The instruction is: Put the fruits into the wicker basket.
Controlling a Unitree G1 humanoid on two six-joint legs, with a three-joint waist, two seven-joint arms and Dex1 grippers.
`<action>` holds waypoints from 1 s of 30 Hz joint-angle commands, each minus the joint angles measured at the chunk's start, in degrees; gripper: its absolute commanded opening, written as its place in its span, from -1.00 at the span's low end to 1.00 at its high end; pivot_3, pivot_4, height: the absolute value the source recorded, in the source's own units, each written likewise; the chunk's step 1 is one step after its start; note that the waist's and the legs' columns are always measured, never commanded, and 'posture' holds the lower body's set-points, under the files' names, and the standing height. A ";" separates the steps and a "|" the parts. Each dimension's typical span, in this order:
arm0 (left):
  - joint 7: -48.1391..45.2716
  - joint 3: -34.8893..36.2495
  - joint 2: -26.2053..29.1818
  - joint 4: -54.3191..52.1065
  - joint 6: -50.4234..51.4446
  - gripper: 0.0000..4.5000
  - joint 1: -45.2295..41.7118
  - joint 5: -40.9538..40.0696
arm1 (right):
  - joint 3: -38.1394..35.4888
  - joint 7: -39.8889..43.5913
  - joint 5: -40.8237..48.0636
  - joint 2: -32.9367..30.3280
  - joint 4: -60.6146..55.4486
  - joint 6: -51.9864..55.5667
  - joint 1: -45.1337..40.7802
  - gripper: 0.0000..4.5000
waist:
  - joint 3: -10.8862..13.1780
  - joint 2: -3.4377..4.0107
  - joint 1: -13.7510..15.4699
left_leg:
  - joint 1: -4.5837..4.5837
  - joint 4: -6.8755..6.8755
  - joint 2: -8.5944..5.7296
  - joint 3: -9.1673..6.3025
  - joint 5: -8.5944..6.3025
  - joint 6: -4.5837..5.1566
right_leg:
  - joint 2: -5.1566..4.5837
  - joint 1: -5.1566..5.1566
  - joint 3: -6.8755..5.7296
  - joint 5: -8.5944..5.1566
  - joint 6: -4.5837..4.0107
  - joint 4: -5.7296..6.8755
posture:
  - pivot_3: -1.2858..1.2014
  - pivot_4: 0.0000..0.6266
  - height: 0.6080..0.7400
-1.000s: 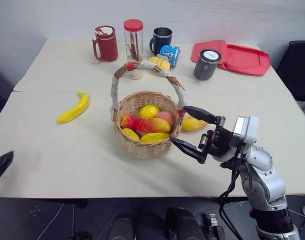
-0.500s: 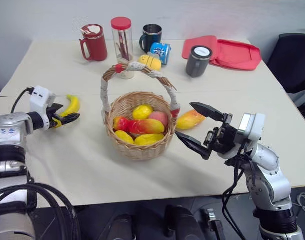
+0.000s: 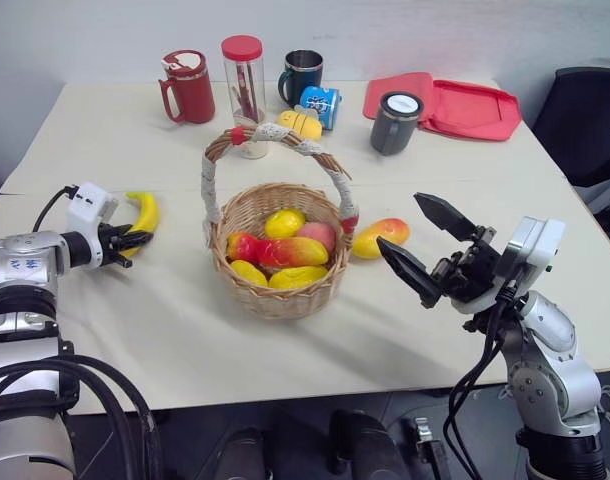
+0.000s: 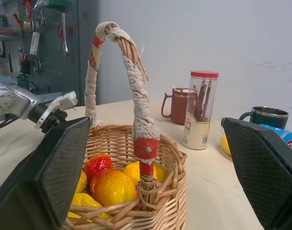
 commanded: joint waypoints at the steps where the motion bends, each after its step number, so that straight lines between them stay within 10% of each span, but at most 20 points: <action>1: -7.34 8.75 5.78 -25.51 5.89 -0.74 10.69 -9.95 | -2.20 0.96 1.08 -1.35 -0.07 -0.51 -1.46 1.00 | 0.01 0.01 -0.41 | 0.02 -0.01 0.02 -0.18 -0.02 0.02 | -0.04 -0.03 0.06 0.00 0.00 0.01 | 0.03 -0.52 1.00; 7: -19.41 29.24 15.38 -71.47 33.30 -0.74 39.91 -31.71 | -2.56 5.88 0.73 -3.85 5.93 -0.42 -4.33 1.00 | 0.15 0.23 -0.21 | 0.05 0.03 0.22 -0.32 -0.09 0.13 | -0.17 0.03 0.15 0.00 0.03 -0.03 | 0.03 -0.52 1.00; 11: -13.47 29.96 15.75 -85.28 43.45 -0.74 41.20 -43.56 | -2.81 8.56 -0.04 -4.93 10.35 -1.31 -6.17 1.00 | 0.30 0.62 1.38 | 0.18 0.14 0.03 -0.53 -0.02 0.23 | -0.34 0.21 0.27 0.01 0.04 -0.11 | 0.03 -0.52 1.00; 24: 8.23 -2.06 4.41 -83.09 42.37 -0.74 17.88 -34.85 | -4.40 8.42 -3.35 -4.56 10.66 -4.53 -1.66 1.00 | 0.30 0.81 1.65 | 0.08 0.00 -0.12 -0.44 0.09 0.02 | 0.02 0.04 0.43 0.07 -0.03 0.02 | 0.03 -0.52 1.00; 30: 6.48 -2.71 -0.19 -82.62 33.68 0.09 17.11 -31.72 | -7.53 6.98 -2.94 -4.26 8.83 -6.52 2.05 1.00 | 0.30 0.81 1.74 | 0.09 0.05 -0.12 -0.44 0.09 0.06 | -0.02 0.08 0.40 0.09 0.00 0.01 | 0.03 -0.52 1.00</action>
